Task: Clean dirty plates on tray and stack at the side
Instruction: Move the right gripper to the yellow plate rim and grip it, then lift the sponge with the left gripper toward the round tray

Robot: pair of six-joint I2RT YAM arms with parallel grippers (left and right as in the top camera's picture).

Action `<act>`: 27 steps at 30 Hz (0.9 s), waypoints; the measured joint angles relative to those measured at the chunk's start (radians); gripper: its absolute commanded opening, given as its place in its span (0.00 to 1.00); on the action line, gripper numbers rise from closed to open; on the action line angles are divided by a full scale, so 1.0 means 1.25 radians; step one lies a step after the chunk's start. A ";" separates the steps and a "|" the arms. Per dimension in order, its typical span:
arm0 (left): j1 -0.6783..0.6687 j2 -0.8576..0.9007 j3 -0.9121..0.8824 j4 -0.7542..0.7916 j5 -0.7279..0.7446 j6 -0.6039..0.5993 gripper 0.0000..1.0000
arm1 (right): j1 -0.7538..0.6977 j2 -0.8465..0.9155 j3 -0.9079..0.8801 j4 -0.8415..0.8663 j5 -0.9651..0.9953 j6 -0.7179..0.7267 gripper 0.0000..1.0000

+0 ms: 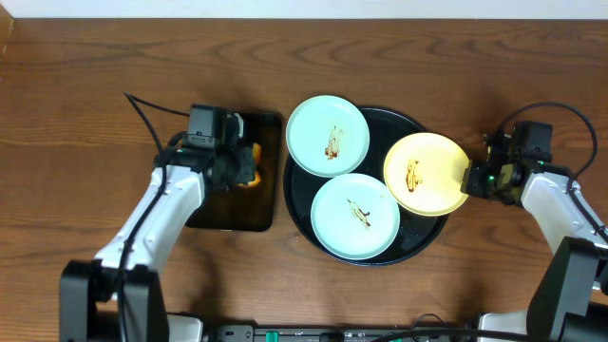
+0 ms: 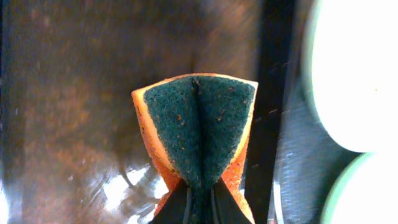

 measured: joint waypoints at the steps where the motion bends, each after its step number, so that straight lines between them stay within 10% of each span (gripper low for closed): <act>1: 0.000 -0.017 0.000 0.009 0.005 0.000 0.07 | 0.000 0.000 0.000 0.000 -0.001 0.000 0.01; 27: 0.000 -0.160 0.000 0.113 -0.023 0.000 0.07 | 0.043 -0.062 0.000 0.018 0.065 0.000 0.01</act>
